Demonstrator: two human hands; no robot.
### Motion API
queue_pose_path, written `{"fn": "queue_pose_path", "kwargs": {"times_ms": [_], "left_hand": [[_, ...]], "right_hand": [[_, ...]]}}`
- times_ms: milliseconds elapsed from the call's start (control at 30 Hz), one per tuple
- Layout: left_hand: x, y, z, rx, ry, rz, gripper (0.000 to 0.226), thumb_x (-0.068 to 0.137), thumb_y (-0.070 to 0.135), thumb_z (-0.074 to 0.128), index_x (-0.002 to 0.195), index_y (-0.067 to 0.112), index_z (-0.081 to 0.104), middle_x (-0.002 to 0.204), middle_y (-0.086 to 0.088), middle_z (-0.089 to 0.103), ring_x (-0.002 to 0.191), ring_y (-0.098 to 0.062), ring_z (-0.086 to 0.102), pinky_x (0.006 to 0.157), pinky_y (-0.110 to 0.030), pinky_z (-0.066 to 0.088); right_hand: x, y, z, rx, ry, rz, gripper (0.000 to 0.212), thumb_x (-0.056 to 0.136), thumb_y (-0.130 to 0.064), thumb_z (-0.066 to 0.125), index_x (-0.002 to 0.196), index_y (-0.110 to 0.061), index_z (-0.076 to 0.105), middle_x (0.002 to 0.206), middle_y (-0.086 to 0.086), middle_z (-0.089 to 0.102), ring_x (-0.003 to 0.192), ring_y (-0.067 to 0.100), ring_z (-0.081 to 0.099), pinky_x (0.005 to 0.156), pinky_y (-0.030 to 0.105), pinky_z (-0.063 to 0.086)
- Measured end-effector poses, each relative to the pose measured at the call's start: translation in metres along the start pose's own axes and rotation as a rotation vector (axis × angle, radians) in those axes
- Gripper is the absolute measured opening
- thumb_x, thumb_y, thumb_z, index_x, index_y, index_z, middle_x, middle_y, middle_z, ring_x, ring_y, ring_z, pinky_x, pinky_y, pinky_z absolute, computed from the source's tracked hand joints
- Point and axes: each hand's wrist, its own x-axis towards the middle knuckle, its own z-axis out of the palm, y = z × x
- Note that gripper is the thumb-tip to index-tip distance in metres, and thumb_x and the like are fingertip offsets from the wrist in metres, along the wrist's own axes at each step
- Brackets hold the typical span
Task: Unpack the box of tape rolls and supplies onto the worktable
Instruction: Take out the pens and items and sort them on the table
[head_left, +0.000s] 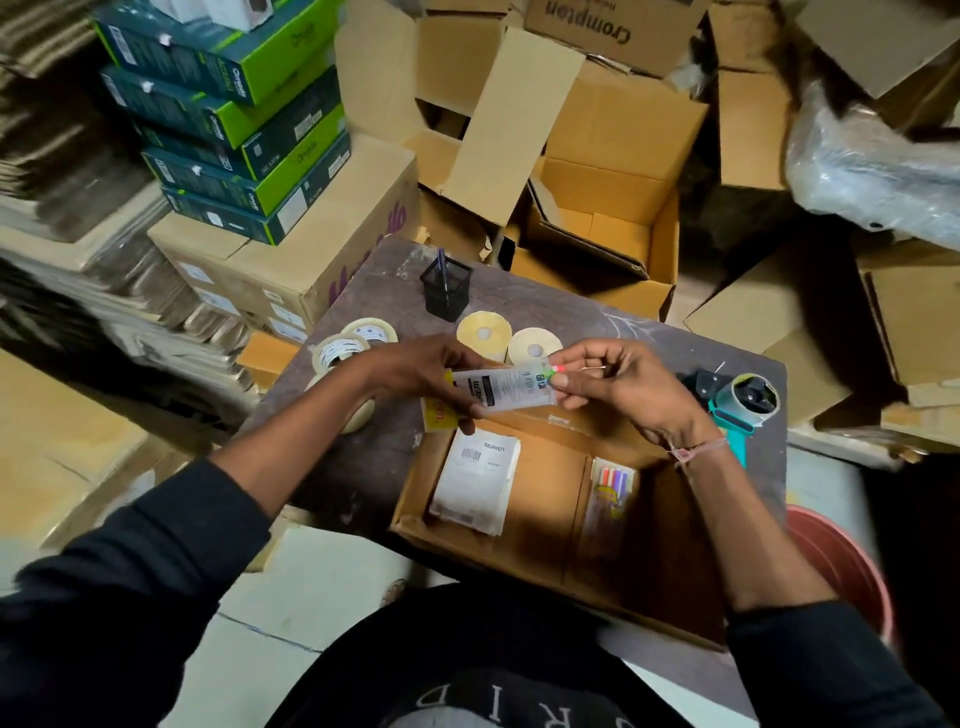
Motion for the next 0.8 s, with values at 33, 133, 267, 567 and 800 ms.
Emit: {"fn": "queue_pose_path", "kwargs": {"times_ms": [33,133,267,567,800], "left_hand": [[-0.002,0.000,0.002,-0.024,0.015,-0.011,0.039,0.086,0.015,0.081,0.123,0.010,0.070,0.111,-0.008,0.077,0.097,-0.032,0.077,0.093,-0.042,0.060],[-0.009,-0.001,0.004,-0.026,0.023,-0.017,0.037,0.086,0.019,0.081,0.120,0.012,0.071,0.113,-0.008,0.077,0.097,-0.029,0.077,0.095,-0.045,0.059],[-0.017,-0.008,0.000,-0.059,0.058,-0.030,0.037,0.084,0.017,0.082,0.118,0.007,0.072,0.108,-0.007,0.078,0.095,-0.028,0.077,0.093,-0.045,0.060],[-0.026,-0.044,-0.046,-0.048,0.048,-0.013,0.044,0.082,0.028,0.080,0.122,0.012,0.072,0.106,0.002,0.078,0.097,-0.015,0.075,0.084,-0.030,0.058],[-0.038,-0.061,-0.085,-0.149,-0.108,0.009,0.031,0.095,0.002,0.066,0.125,-0.004,0.066,0.098,-0.006,0.078,0.083,-0.019,0.075,0.071,-0.024,0.059]], "right_hand": [[0.001,0.001,0.002,0.002,-0.005,-0.007,0.030,0.086,0.003,0.071,0.115,0.008,0.067,0.092,0.017,0.076,0.076,0.018,0.073,0.069,0.025,0.061],[0.004,0.002,0.007,0.007,-0.018,-0.028,0.029,0.088,0.002,0.068,0.117,0.009,0.066,0.087,0.017,0.074,0.069,0.015,0.070,0.065,0.023,0.059],[0.009,0.004,0.018,0.011,-0.056,-0.034,0.027,0.092,-0.006,0.066,0.118,0.003,0.067,0.087,0.026,0.068,0.070,0.026,0.063,0.066,0.023,0.058],[0.025,-0.009,0.057,0.010,0.022,-0.021,0.029,0.094,-0.008,0.063,0.123,-0.008,0.069,0.101,0.022,0.073,0.080,0.023,0.066,0.080,0.026,0.058],[0.047,-0.027,0.094,-0.095,-0.036,-0.022,0.037,0.087,0.002,0.071,0.123,0.000,0.065,0.111,0.010,0.075,0.098,0.016,0.073,0.075,0.021,0.058]]}}
